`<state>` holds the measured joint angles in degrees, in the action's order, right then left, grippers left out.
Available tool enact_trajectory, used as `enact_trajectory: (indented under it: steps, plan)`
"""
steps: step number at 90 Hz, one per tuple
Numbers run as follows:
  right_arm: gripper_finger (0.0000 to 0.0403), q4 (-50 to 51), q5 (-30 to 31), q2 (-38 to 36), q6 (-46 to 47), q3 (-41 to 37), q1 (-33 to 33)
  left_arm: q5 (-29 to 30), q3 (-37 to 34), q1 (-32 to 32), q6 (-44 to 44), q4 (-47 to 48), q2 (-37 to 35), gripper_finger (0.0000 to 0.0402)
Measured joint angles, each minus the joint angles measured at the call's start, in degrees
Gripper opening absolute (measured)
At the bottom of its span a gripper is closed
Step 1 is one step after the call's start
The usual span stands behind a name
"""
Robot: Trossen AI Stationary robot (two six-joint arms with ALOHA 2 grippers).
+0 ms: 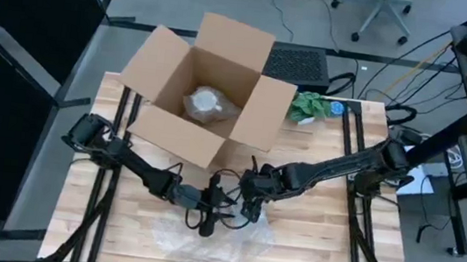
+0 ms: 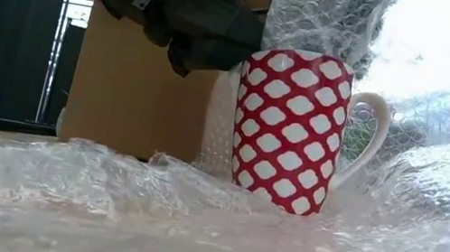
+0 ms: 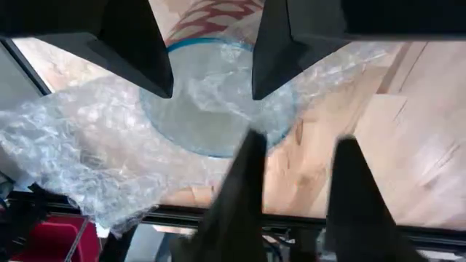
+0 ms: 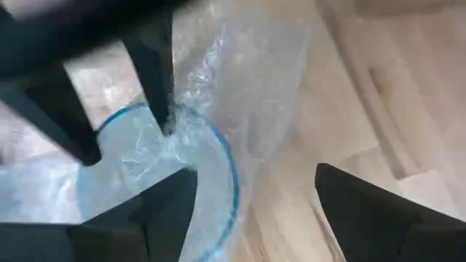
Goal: Wrap mug
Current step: Wrap the red mug with bubble wrap
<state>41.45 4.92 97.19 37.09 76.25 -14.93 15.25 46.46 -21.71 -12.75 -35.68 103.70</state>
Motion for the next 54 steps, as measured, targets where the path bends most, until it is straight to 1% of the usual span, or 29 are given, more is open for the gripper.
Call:
enact_trajectory:
  steps: [12,24,32,42,49,54]
  plan:
    - [0.0265,1.6,-0.6,-4.4,0.2,0.0,-0.9,0.0,0.0,0.0,0.0,0.0,0.0,0.018]
    - [0.0265,1.3,-0.5,-7.4,2.2,0.1,-4.8,0.0,0.0,0.0,0.0,-0.1,0.0,0.018]
    - [0.0265,-1.3,0.0,-7.3,2.8,0.1,-7.8,0.0,0.0,0.0,0.0,-0.1,0.0,0.018]
    - [0.0265,-7.2,2.9,-6.2,2.2,0.1,-11.0,0.0,0.0,0.0,-0.1,-0.1,0.0,0.018]
    - [0.0265,-10.5,2.4,-5.4,2.2,0.1,-12.5,0.0,0.0,0.0,-0.1,-0.1,0.0,0.018]
    - [0.0265,-11.3,2.0,-5.3,4.0,0.1,-13.7,0.0,0.0,0.0,-0.1,-0.1,0.0,0.018]
